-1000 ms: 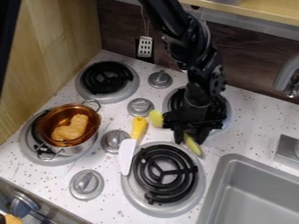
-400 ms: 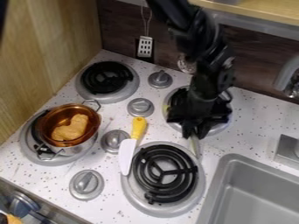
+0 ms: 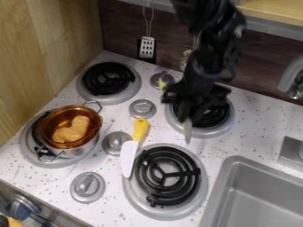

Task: Move the spoon to the upper left burner

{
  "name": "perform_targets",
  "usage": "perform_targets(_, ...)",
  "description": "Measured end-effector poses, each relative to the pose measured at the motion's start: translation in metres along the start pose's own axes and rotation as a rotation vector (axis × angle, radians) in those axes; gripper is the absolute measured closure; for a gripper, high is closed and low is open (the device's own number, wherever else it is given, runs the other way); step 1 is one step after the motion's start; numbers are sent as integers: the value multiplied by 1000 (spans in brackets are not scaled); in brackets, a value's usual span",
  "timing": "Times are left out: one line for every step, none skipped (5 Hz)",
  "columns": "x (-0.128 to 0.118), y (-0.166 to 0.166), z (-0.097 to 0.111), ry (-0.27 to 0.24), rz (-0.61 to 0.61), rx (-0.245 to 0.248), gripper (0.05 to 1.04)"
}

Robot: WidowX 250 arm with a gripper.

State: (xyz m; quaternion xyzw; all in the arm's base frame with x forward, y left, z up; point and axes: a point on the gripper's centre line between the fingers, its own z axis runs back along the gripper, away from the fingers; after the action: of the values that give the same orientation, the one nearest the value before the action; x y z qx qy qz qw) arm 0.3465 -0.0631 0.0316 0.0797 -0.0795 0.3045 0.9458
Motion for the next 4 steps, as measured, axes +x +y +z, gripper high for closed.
perform_targets(3, 7, 9, -18, 7, 25, 857)
perform_targets(0, 14, 18, 10, 32, 48, 857)
perform_targets(-6, 32, 17, 0, 74, 81, 857)
perform_targets(2, 45, 8, -38, 47, 103, 857)
